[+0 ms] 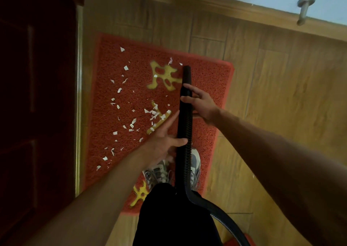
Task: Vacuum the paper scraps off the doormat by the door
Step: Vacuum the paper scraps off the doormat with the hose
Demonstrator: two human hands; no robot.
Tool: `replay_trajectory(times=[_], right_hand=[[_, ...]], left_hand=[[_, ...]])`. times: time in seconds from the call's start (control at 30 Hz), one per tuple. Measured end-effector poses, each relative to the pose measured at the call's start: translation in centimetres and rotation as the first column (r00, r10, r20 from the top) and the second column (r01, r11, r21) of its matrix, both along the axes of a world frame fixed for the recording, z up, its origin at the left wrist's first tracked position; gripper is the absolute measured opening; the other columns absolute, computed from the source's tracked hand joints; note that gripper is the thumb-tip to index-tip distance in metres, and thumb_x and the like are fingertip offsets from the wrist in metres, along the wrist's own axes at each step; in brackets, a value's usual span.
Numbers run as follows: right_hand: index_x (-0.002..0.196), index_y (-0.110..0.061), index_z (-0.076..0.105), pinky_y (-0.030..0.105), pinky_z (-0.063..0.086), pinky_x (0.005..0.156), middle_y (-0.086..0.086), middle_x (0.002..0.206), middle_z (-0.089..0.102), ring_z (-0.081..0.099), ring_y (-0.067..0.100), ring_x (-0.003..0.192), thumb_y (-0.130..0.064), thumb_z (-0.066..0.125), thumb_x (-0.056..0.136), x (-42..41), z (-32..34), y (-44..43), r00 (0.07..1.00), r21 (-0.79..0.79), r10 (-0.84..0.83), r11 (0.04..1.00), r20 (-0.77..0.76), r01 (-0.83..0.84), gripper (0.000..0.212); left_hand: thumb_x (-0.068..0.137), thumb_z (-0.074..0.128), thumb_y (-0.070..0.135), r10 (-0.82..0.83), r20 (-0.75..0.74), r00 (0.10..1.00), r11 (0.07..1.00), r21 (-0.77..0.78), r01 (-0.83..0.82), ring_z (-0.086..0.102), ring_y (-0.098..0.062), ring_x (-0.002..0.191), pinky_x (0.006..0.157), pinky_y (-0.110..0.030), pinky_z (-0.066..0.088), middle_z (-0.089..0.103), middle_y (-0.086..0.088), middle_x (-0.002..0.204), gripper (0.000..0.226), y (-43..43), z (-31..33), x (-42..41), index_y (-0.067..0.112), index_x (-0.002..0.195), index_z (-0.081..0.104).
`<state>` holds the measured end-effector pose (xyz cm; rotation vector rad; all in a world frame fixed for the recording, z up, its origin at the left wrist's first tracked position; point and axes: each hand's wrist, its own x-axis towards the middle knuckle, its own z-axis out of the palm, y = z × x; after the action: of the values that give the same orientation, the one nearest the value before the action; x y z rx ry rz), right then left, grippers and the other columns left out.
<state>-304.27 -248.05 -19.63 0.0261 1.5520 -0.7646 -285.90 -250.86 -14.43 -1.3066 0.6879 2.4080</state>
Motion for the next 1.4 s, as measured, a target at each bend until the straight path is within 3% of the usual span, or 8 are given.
replay_trajectory(times=[0.1, 0.23, 0.43, 0.57, 0.83, 1.17, 1.3, 1.4], right_hand=[[0.140, -0.033, 0.051, 0.029, 0.058, 0.064, 0.004, 0.125, 0.058, 0.066, 0.018, 0.097, -0.010, 0.064, 0.092, -0.8, -0.3, -0.6, 1.000, -0.003, 0.014, 1.000, -0.013, -0.014, 0.055], [0.138, -0.033, 0.053, 0.032, 0.059, 0.069, 0.001, 0.119, 0.060, 0.069, 0.019, 0.094, -0.013, 0.067, 0.090, -0.9, -0.6, -1.9, 0.996, -0.017, 0.081, 0.997, -0.023, -0.081, 0.054], [0.138, -0.033, 0.053, 0.034, 0.060, 0.071, 0.002, 0.120, 0.060, 0.069, 0.019, 0.094, -0.012, 0.067, 0.090, 0.8, -1.0, -4.1, 0.988, -0.041, 0.153, 0.987, 0.000, -0.152, 0.054], [0.137, -0.033, 0.053, 0.040, 0.061, 0.079, 0.000, 0.112, 0.063, 0.070, 0.020, 0.094, -0.011, 0.067, 0.090, 2.0, -1.0, -5.2, 0.982, -0.060, 0.191, 0.980, 0.007, -0.190, 0.053], [0.139, -0.032, 0.052, 0.029, 0.059, 0.062, 0.003, 0.114, 0.061, 0.069, 0.021, 0.095, -0.010, 0.066, 0.091, 2.6, -0.8, -4.7, 0.969, -0.014, 0.245, 0.970, 0.030, -0.244, 0.055], [0.136, -0.033, 0.055, 0.030, 0.059, 0.059, -0.001, 0.113, 0.061, 0.069, 0.016, 0.088, -0.011, 0.068, 0.089, 5.9, -1.0, -4.3, 0.956, 0.000, 0.288, 0.958, 0.051, -0.288, 0.053], [0.136, -0.035, 0.055, 0.031, 0.059, 0.063, 0.003, 0.120, 0.062, 0.069, 0.019, 0.093, -0.012, 0.067, 0.090, 5.9, -0.6, -2.9, 0.953, 0.023, 0.297, 0.954, 0.057, -0.299, 0.053], [0.137, -0.034, 0.053, 0.031, 0.059, 0.064, 0.003, 0.117, 0.063, 0.068, 0.017, 0.090, -0.011, 0.065, 0.091, 5.7, 0.0, -1.8, 0.957, 0.039, 0.285, 0.957, 0.054, -0.287, 0.053]], left_hand=[[0.089, 0.063, -0.004, -0.005, -0.014, 1.000, 1.000, -0.019, 0.004, 0.071, -0.030, 0.094, 0.078, -0.057, 0.058, 0.073, -0.009, 0.103, 0.090, -0.4, -0.2, -0.9, 0.058, 0.145, 0.029], [0.090, 0.064, -0.003, 0.013, -0.006, 1.000, 0.999, -0.039, -0.013, 0.066, -0.042, 0.108, 0.088, -0.070, 0.050, 0.072, -0.010, 0.106, 0.090, -1.0, -0.4, -0.8, 0.061, 0.144, 0.029], [0.089, 0.064, -0.004, 0.077, 0.011, 0.997, 0.997, -0.030, -0.077, 0.066, -0.042, 0.106, 0.078, -0.057, 0.057, 0.071, -0.008, 0.099, 0.092, -2.0, -0.8, 1.1, 0.060, 0.144, 0.029], [0.089, 0.064, -0.001, 0.105, 0.025, 0.994, 0.994, -0.026, -0.104, 0.066, -0.044, 0.108, 0.079, -0.058, 0.057, 0.069, -0.010, 0.114, 0.091, -2.4, -0.5, 2.5, 0.061, 0.144, 0.028], [0.090, 0.063, -0.001, 0.105, 0.042, 0.994, 0.994, -0.017, -0.104, 0.064, -0.045, 0.111, 0.080, -0.058, 0.055, 0.067, -0.017, 0.118, 0.089, -1.4, -0.5, 3.0, 0.062, 0.143, 0.028], [0.090, 0.063, -0.001, 0.144, 0.073, 0.987, 0.990, -0.005, -0.144, 0.071, -0.040, 0.095, 0.074, -0.051, 0.057, 0.070, -0.020, 0.113, 0.089, -0.3, 0.4, 6.1, 0.058, 0.146, 0.026], [0.089, 0.064, 0.001, 0.129, 0.081, 0.988, 0.991, 0.011, -0.130, 0.067, -0.042, 0.104, 0.085, -0.061, 0.054, 0.067, -0.020, 0.120, 0.090, 0.7, 0.9, 6.1, 0.059, 0.146, 0.026], [0.089, 0.066, 0.001, 0.129, 0.082, 0.988, 0.991, 0.031, -0.132, 0.066, -0.041, 0.110, 0.085, -0.059, 0.055, 0.069, -0.014, 0.119, 0.090, 1.6, 1.1, 5.8, 0.059, 0.146, 0.027]])
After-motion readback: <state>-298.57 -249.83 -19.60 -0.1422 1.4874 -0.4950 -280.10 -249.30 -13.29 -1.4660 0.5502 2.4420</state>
